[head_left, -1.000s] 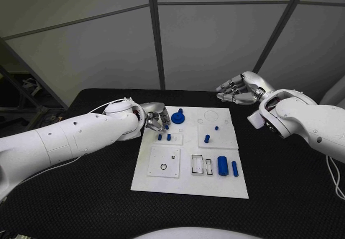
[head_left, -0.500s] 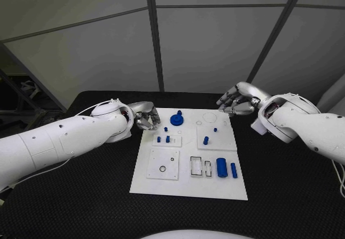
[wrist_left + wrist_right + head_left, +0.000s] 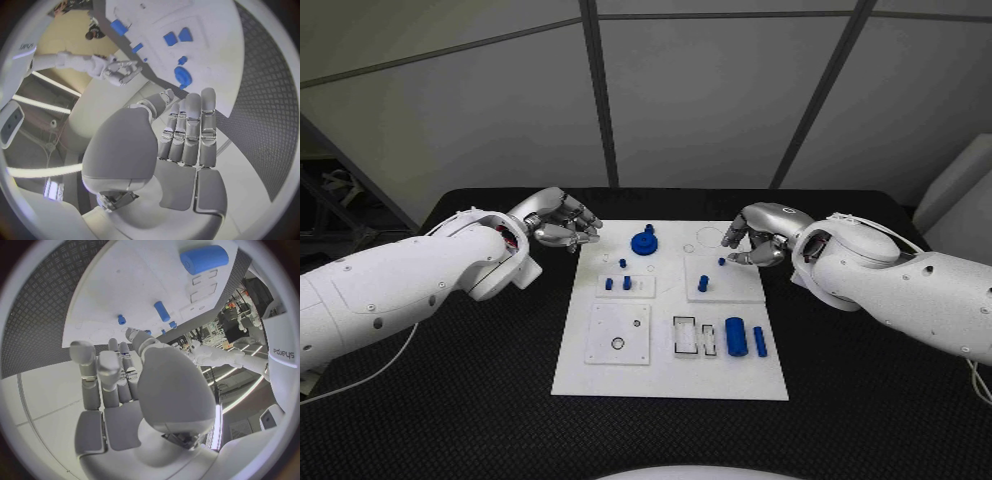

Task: Assemble the parts on the task board

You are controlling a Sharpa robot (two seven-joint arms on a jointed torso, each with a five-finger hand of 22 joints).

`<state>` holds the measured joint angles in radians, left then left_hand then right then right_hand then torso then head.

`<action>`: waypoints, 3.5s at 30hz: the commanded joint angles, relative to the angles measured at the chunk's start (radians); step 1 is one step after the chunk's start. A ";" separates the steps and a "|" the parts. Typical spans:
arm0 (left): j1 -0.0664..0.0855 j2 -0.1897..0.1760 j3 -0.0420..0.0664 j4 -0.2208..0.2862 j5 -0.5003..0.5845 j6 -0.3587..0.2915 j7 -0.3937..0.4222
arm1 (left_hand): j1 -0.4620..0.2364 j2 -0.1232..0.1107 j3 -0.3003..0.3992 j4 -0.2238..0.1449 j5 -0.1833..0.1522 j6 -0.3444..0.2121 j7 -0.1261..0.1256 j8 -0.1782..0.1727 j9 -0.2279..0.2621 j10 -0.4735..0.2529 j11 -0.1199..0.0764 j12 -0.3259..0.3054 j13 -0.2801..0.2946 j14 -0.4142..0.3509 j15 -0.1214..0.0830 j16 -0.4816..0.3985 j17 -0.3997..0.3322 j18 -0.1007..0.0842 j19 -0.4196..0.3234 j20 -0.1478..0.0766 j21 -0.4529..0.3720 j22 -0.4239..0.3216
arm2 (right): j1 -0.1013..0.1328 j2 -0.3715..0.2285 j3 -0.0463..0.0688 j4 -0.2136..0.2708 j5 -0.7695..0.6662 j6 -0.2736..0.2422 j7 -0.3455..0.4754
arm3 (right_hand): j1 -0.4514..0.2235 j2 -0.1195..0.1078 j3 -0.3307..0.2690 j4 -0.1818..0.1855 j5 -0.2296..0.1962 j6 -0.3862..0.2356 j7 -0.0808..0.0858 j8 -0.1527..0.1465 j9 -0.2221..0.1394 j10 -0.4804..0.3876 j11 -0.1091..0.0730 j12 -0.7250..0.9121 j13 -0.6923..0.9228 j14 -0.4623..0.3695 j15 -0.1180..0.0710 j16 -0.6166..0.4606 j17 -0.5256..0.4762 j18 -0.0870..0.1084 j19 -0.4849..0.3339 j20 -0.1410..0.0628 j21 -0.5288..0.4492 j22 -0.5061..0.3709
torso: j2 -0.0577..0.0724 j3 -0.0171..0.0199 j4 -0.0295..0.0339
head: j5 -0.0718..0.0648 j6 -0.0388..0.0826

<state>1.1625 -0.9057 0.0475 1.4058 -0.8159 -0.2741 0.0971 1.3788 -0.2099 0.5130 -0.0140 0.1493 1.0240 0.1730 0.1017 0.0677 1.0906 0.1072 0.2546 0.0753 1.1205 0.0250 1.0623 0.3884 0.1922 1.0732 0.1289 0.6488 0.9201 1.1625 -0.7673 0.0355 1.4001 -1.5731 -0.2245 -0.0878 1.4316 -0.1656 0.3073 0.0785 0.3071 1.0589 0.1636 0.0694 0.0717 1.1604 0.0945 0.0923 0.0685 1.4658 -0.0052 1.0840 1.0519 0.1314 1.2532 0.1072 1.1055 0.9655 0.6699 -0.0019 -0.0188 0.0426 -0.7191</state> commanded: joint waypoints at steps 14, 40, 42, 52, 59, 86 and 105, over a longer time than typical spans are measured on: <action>-0.007 -0.038 0.001 0.093 0.643 -0.036 0.275 | -0.004 0.027 -0.013 -0.002 0.005 0.021 -0.002 0.013 0.002 0.018 -0.006 0.022 0.002 -0.014 -0.002 -0.020 -0.014 -0.008 -0.011 -0.007 -0.022 -0.011 | -0.034 0.036 -0.005 -0.026 -0.109 0.020 -0.039 | -0.005 0.002 0.020 -0.001 -0.014 -0.014 0.004 0.000 0.000 -0.018 0.006 -0.003 0.001 0.052 0.017 0.125 0.101 -0.028 0.034 0.008 0.109 0.126 | 0.000 0.0017 -0.0004 | -0.005 -0.002; -0.009 -0.037 0.000 0.082 0.654 -0.024 0.265 | 0.005 0.037 -0.014 -0.007 0.006 0.023 -0.002 0.014 0.001 0.016 -0.006 0.026 0.001 -0.018 -0.003 -0.028 -0.020 -0.008 -0.013 -0.008 -0.028 -0.015 | -0.042 0.078 -0.005 -0.056 -0.110 0.011 -0.029 | 0.022 0.021 0.099 -0.022 -0.048 0.012 0.003 0.008 0.004 0.013 0.000 0.017 0.005 0.048 0.015 0.192 0.143 -0.042 0.061 0.009 0.189 0.220 | 0.000 0.0015 -0.0005 | -0.004 -0.009; -0.009 -0.037 0.000 0.082 0.654 -0.023 0.264 | 0.005 0.037 -0.014 -0.007 0.006 0.023 -0.002 0.014 0.001 0.016 -0.006 0.026 0.001 -0.018 -0.003 -0.028 -0.020 -0.008 -0.013 -0.008 -0.028 -0.015 | -0.042 0.079 -0.005 -0.056 -0.113 0.021 -0.034 | 0.028 0.025 0.108 -0.029 -0.050 0.024 -0.001 0.014 0.007 0.029 -0.005 0.026 0.009 0.047 0.011 0.194 0.142 -0.045 0.070 0.007 0.204 0.237 | 0.000 0.0010 -0.0005 | -0.004 -0.009; -0.009 -0.037 0.000 0.079 0.654 -0.022 0.255 | 0.006 0.038 -0.014 -0.009 0.006 0.022 -0.001 0.014 0.001 0.016 -0.006 0.026 0.001 -0.018 -0.003 -0.029 -0.021 -0.008 -0.013 -0.009 -0.029 -0.015 | -0.042 0.075 -0.005 -0.048 -0.148 0.023 -0.064 | 0.068 0.048 0.159 -0.086 -0.066 0.083 -0.022 0.039 0.024 0.091 -0.028 0.059 0.037 0.044 -0.010 0.201 0.135 -0.058 0.103 -0.015 0.260 0.306 | -0.001 0.0015 -0.0009 | -0.005 -0.010; -0.009 -0.036 0.000 0.076 0.654 -0.019 0.249 | 0.009 0.039 -0.016 -0.012 0.006 0.019 0.001 0.012 0.000 0.011 -0.004 0.026 0.000 -0.021 -0.002 -0.033 -0.024 -0.009 -0.014 -0.009 -0.031 -0.016 | -0.042 0.071 -0.005 -0.043 -0.167 0.011 -0.077 | 0.053 0.041 0.177 -0.100 -0.068 0.070 -0.015 0.027 0.023 0.074 -0.022 0.048 0.041 0.043 -0.005 0.205 0.133 -0.058 0.099 -0.012 0.266 0.313 | -0.001 0.0013 -0.0009 | -0.006 -0.009; -0.009 -0.035 0.000 0.070 0.654 -0.012 0.239 | 0.011 0.042 -0.019 -0.015 0.006 0.013 0.004 0.009 -0.002 0.002 0.000 0.026 -0.003 -0.026 0.000 -0.040 -0.030 -0.010 -0.018 -0.008 -0.036 -0.017 | -0.042 0.015 -0.003 0.059 -0.168 -0.121 -0.074 | 0.028 0.044 0.192 -0.109 -0.076 0.090 -0.021 0.033 0.031 0.090 -0.027 0.053 0.056 0.044 -0.007 0.218 0.137 -0.064 0.112 -0.012 0.289 0.343 | -0.001 0.0006 -0.0008 | -0.010 -0.003; -0.009 -0.027 0.000 0.065 0.654 -0.011 0.239 | 0.012 0.043 -0.019 -0.016 0.006 0.012 0.005 0.009 -0.002 0.000 0.000 0.026 -0.003 -0.027 0.000 -0.042 -0.031 -0.010 -0.019 -0.008 -0.036 -0.018 | -0.041 0.010 0.021 0.258 -0.100 -0.149 -0.059 | 0.026 0.043 0.192 -0.110 -0.077 0.090 -0.021 0.032 0.031 0.089 -0.027 0.052 0.056 0.045 -0.008 0.221 0.140 -0.065 0.115 -0.012 0.293 0.348 | 0.000 -0.0001 0.0008 | 0.010 -0.007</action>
<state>1.1525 -0.9339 0.0470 1.4706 -0.1647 -0.2963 0.3323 1.3923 -0.1760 0.4963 -0.0249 0.1495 1.0382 0.1732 0.1088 0.0671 1.0991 0.1057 0.2777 0.0733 1.0990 0.0251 1.0223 0.3584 0.1917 1.0590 0.1219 0.6179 0.9036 1.1205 -0.7621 0.0550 1.6534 -1.7032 -0.3524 -0.1606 1.4679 -0.1209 0.4957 -0.0332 0.2312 1.1426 0.1395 0.0996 0.1024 1.2310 0.0786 0.1447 0.1231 1.4651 -0.0110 1.2988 1.1908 0.0851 1.3640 0.0964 1.3930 1.3080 0.6690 -0.0014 -0.0189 0.0470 -0.7237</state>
